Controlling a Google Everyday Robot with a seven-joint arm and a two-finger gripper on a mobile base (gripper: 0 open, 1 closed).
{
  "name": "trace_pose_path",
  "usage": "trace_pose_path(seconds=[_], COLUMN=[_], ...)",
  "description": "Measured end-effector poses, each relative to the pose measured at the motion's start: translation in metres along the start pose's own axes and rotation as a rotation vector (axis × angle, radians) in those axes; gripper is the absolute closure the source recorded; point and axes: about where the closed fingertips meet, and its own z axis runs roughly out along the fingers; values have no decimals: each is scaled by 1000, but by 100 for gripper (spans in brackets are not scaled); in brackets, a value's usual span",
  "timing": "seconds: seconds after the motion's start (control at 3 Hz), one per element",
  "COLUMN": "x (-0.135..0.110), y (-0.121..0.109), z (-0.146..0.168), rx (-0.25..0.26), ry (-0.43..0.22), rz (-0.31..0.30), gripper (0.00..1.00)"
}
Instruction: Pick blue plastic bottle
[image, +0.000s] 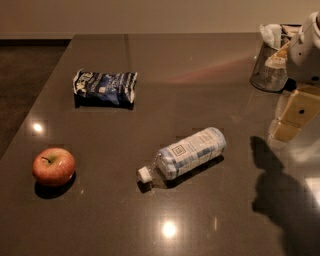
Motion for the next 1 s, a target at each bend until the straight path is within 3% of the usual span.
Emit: trace_pose_path(seconds=[0.33, 1.0], x=[0, -25], y=[0, 10], z=[0, 23], rx=[0, -54], ry=[0, -13], rz=[0, -135], gripper=[0, 0])
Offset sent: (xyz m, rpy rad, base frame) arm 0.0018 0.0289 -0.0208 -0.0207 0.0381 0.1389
